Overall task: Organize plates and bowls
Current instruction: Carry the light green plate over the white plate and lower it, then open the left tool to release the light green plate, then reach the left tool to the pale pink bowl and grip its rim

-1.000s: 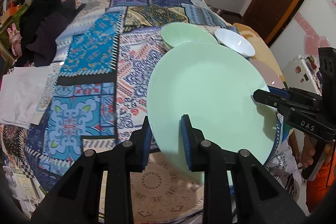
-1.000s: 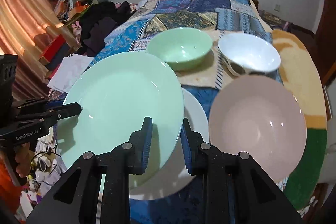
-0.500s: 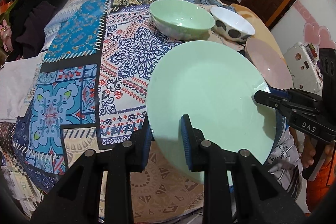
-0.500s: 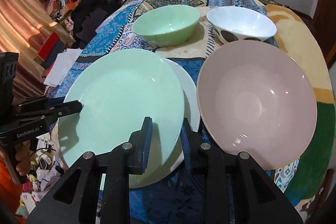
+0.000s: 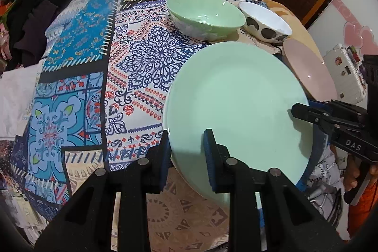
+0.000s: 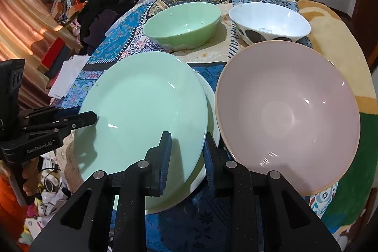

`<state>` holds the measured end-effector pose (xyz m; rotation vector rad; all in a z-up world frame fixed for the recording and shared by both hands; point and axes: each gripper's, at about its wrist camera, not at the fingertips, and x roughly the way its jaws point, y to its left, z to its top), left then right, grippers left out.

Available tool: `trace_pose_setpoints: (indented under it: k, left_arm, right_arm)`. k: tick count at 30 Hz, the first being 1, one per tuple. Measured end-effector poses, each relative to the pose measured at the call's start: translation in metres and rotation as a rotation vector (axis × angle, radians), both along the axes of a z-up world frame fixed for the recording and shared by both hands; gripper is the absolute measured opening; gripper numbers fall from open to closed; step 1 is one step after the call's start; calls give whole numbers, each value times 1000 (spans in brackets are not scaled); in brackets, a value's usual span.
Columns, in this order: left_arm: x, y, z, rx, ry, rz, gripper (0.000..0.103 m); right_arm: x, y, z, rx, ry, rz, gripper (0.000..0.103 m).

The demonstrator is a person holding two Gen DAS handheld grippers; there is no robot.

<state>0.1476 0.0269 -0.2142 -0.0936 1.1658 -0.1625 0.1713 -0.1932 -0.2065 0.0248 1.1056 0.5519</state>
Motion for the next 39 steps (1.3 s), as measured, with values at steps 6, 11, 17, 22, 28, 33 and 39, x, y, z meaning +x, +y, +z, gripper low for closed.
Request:
trace_pose_setpoints:
  k: [6,11,17,22,28,33,39]
  left_arm:
    - [3,-2,-1,24,-15,-14,26]
    - [4,-12,-1,23,-11,-38,26]
    - [1,-9,6,21,-25,-20,26]
    - [-5,-7,25,10,-65,-9,26]
    - [-8,-19,56,12,-144,-20,36]
    - [-3,-35,82,11,-226,-51,50]
    - [15,-63,101,-8,-296,-78,68]
  right_arm:
    - [0,0,1,-5,-9,5,25]
    - [-5,4,3,-52,-42,15,24]
    - [-10,-2,17,-89,-95,18,24]
    - [-11,-14,42,-47,-160,-7,28]
    - [-8,-31,66,-18,-232,-61,35]
    - [-4,-50,79,-19,-279,-118,45]
    - [-1,-75,86,-35,-322,-200,64]
